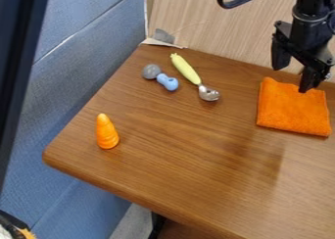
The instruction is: Move the light green handle of a spoon to the right side of the table near the table edge
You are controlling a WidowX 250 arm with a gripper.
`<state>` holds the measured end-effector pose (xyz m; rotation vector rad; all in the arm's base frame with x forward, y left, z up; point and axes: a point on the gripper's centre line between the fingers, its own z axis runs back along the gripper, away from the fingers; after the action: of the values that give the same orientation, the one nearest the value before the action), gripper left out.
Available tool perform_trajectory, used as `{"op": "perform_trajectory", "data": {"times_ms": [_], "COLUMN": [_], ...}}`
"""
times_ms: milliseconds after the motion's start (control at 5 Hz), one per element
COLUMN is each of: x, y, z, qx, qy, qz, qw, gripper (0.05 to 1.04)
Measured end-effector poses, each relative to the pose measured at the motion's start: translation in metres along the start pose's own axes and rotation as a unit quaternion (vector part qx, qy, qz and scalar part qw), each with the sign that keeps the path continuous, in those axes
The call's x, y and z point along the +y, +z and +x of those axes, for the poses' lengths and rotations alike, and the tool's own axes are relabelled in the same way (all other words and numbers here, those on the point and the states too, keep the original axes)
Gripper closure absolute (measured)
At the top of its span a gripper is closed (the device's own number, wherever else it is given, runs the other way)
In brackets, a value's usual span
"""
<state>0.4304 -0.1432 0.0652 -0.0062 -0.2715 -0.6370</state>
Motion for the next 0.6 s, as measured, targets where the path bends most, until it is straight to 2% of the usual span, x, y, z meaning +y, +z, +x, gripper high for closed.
{"op": "perform_trajectory", "data": {"times_ms": [200,400,600], "x": [-0.003,-0.001,0.008], "y": [-0.018,-0.019,-0.018], "z": [-0.008,-0.013,-0.016], "qx": [0.023,0.044,0.044], "qy": [0.005,0.069,0.181], "qz": [-0.007,-0.001,-0.002], "qw": [0.9997,0.9967,0.9824], "gripper": [0.085,0.085,0.085]}}
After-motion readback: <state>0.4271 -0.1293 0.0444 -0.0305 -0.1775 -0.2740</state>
